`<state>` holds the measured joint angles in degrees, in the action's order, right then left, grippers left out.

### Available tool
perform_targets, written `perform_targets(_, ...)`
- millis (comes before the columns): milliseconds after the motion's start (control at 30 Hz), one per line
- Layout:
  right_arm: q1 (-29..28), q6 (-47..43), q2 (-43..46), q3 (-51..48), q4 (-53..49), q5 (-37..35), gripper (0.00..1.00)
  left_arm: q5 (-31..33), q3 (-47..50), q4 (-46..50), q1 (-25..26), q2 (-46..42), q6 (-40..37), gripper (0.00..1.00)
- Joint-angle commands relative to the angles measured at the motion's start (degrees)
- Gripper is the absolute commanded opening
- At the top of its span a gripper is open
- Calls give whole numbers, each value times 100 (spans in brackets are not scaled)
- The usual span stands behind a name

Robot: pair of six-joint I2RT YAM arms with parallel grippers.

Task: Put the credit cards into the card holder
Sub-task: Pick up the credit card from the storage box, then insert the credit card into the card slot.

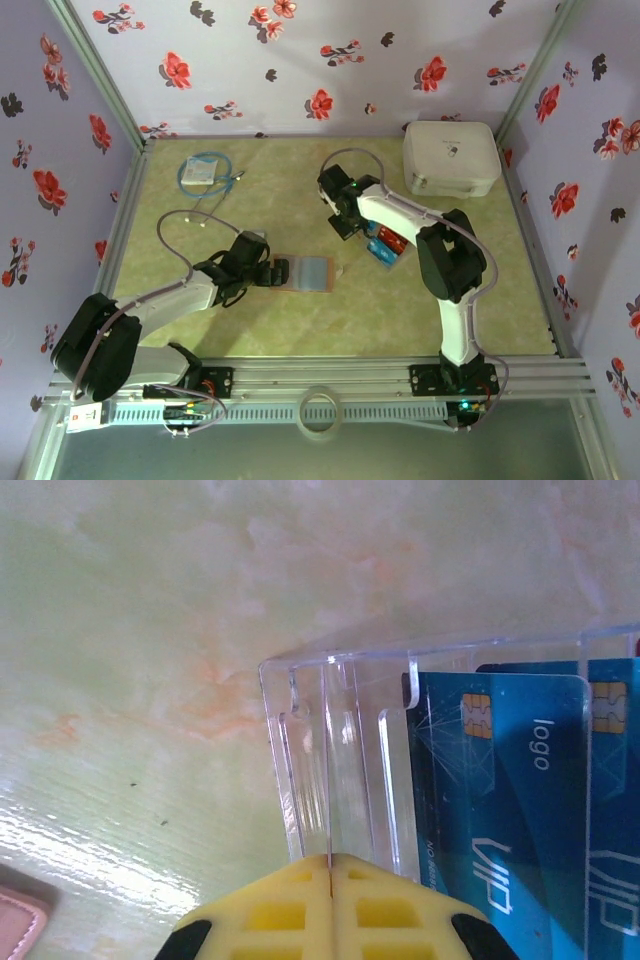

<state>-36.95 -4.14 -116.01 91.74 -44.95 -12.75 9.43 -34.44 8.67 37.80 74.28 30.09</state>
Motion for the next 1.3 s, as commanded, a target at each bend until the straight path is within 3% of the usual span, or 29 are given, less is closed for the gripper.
perform_targets(0,15,-76,287,247,-307,227,0,-30,12,96,-62,-99,46,100)
perform_targets(333,-163,864,1464,-279,160,1142,0,-8,-117,221,-124,-20,-138,100)
perform_targets(633,-162,3421,2947,-2821,3125,2747,0,109,-251,431,-124,183,-343,100)
perform_targets(800,-155,4231,3406,-3872,4079,2682,0,78,-304,384,-76,319,-315,100)
perform_targets(1267,324,4096,4416,-4690,3577,2362,0,26,-761,174,352,1067,2,100)
